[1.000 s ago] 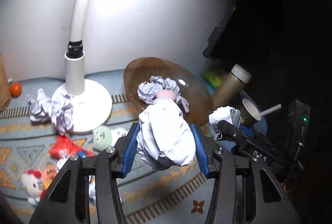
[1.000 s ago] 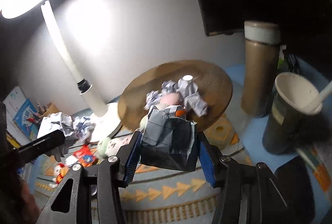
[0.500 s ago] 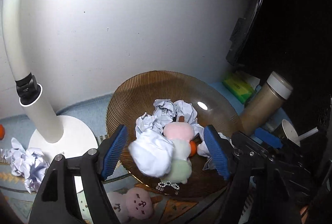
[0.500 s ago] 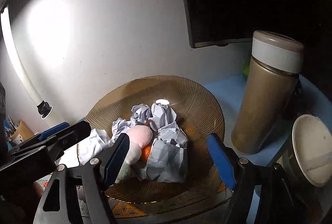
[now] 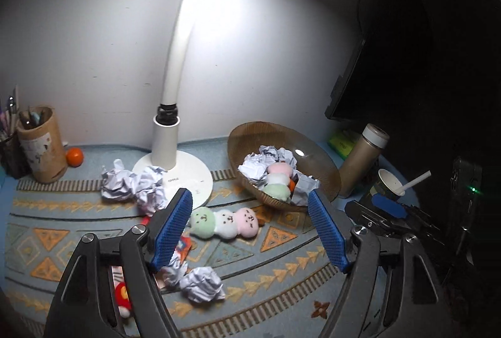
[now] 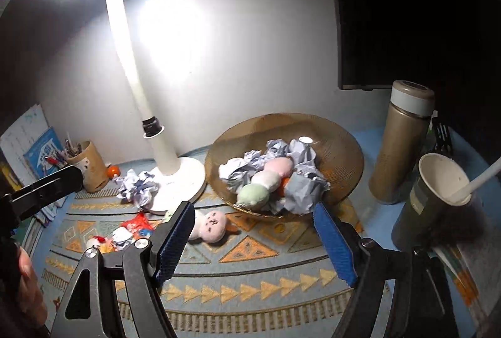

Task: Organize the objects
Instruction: 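Open both tools to drop the paper balls into the amber bowl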

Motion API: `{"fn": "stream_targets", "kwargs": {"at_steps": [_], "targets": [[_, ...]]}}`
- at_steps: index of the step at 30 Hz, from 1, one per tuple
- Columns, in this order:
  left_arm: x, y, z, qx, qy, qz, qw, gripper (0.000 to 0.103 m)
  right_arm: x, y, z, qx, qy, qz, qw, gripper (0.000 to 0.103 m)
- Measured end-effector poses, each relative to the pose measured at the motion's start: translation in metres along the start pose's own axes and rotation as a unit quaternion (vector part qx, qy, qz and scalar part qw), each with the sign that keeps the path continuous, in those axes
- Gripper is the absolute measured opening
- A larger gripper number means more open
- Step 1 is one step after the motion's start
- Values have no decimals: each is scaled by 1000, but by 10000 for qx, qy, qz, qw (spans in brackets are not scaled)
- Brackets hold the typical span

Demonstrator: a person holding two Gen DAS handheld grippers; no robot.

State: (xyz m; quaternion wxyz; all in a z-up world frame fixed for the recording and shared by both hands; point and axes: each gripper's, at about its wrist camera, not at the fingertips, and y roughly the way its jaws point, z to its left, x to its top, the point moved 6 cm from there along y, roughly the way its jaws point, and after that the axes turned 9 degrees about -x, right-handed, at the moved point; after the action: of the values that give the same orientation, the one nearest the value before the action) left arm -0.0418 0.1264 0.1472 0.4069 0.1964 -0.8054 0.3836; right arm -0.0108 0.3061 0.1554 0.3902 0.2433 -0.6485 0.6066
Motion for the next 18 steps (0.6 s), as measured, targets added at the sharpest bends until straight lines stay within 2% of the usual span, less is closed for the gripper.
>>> {"fn": "stream_targets", "kwargs": {"at_steps": [1,2,3,5,7,10,12,16,18], "targets": [[-7,-17,10,177,-7,-159,9997,86,-8,-2,9,4,-13,13,10000,78],[-16,-33,21,467,-4,-338,9983,98,-17,-2,19,0,-58,13,10000,81],[-26,-47,33,805,-32,-520,9954,101,-27,1,27,8,-115,12,9999,83],[-51,-68,60,1250,-141,-742,9893,101,-49,12,43,47,-196,101,9997,85],[-78,-77,91,1558,-463,-718,9841,101,-70,30,55,195,-247,238,9992,85],[-114,-73,128,1547,-971,-556,9816,101,-94,51,65,284,-285,513,9979,85],[-131,-70,142,1567,-1140,-472,9799,101,-103,61,68,327,-254,604,9973,85],[-148,-52,149,1598,-1108,-200,9807,100,-110,71,68,125,-320,678,9971,85],[-149,-52,146,1649,-980,-231,9812,100,-111,70,69,87,-371,633,9973,86]]}}
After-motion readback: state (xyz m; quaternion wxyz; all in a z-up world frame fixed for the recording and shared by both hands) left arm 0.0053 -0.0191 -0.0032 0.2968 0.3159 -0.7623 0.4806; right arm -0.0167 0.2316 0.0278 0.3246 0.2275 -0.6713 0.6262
